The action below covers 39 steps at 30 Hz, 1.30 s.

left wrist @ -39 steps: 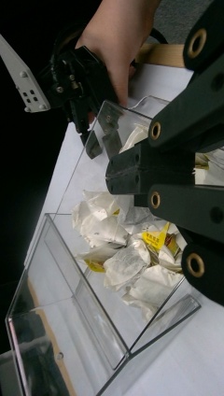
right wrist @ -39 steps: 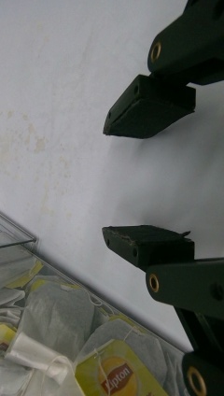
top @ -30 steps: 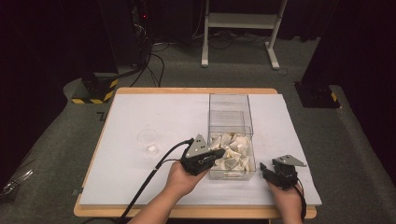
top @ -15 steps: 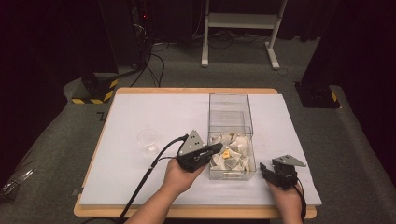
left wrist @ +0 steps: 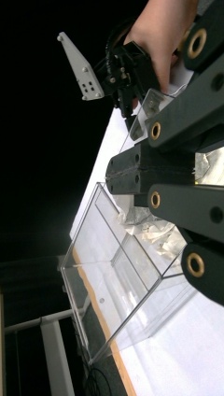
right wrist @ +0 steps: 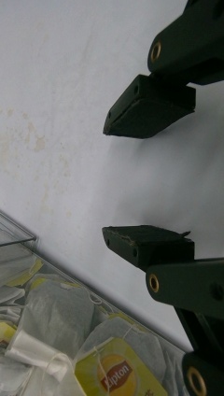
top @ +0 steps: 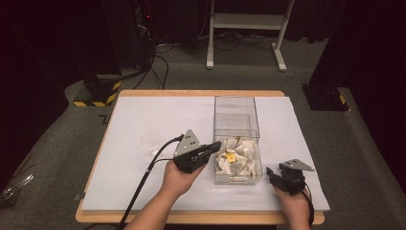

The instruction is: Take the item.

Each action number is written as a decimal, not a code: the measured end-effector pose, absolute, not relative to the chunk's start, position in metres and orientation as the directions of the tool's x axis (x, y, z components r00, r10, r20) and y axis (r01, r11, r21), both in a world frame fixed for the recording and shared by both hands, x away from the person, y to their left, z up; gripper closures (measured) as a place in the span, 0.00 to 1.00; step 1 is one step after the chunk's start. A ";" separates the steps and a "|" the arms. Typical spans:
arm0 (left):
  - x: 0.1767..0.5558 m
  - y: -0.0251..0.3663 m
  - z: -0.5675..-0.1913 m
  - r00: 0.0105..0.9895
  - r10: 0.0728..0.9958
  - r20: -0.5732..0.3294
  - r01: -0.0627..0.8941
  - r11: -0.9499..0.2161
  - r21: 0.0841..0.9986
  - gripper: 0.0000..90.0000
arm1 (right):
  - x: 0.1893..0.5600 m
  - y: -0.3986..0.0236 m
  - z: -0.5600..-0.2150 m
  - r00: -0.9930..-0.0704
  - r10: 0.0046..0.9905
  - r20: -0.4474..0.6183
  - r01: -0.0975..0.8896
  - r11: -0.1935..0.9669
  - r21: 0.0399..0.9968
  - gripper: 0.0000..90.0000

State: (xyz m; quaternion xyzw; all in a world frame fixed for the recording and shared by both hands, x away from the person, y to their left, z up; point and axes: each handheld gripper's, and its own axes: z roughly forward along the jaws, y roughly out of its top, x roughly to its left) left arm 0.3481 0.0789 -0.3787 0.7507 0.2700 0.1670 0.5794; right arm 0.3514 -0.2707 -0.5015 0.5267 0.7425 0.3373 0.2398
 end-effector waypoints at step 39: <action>0.355 0.157 -0.380 0.696 0.714 -0.079 0.234 -0.121 0.965 1.00 | 0.352 -0.270 -0.502 -0.326 0.945 -0.003 0.628 0.219 0.747 0.49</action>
